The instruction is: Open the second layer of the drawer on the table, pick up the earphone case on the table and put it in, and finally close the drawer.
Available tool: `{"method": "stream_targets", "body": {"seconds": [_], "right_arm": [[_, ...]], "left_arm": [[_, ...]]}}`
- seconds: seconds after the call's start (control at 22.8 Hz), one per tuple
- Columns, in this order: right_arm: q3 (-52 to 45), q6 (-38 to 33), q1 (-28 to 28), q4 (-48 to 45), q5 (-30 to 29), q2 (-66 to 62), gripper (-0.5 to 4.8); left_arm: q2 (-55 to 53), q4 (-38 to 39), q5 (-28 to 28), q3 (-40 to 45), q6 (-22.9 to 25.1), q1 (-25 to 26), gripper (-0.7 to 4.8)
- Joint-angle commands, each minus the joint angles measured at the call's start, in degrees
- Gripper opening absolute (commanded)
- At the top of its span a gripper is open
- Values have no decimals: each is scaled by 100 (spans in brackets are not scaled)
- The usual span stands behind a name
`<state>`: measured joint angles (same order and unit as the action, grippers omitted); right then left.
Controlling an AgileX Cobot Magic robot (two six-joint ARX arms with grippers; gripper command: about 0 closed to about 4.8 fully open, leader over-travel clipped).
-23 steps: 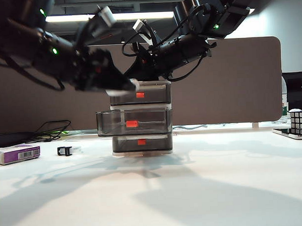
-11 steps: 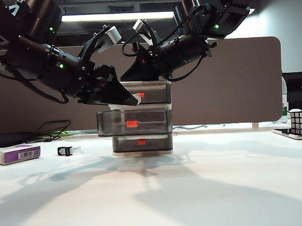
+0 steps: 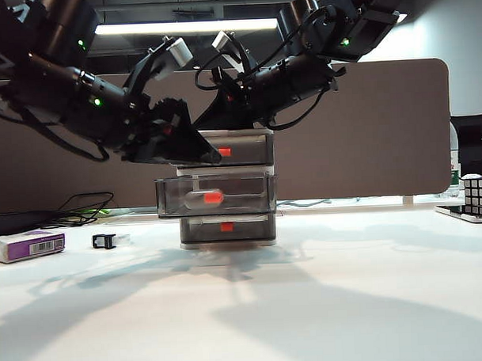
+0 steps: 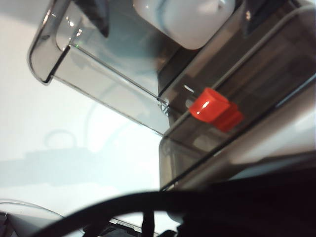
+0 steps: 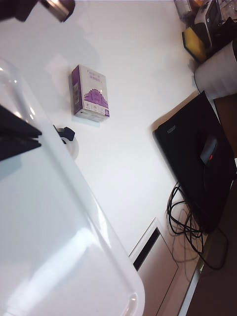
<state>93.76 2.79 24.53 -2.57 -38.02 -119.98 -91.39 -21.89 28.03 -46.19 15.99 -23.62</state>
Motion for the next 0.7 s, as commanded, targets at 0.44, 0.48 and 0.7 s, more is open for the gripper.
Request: {"method": "stream_targets", "body": {"seconds": [0.44, 0.48, 0.7], "right_arm": [[-103, -107, 9, 658, 37, -127, -5], [-103, -109, 9, 662, 35, -127, -5], [-103, -107, 9, 684, 37, -127, -5]], "left_arm": [[1528, 2315, 1663, -15, 870, 551, -7], [1502, 2426, 1766, -15, 955, 610, -6], [1141, 2806, 2238, -15, 1390, 772, -6]]}}
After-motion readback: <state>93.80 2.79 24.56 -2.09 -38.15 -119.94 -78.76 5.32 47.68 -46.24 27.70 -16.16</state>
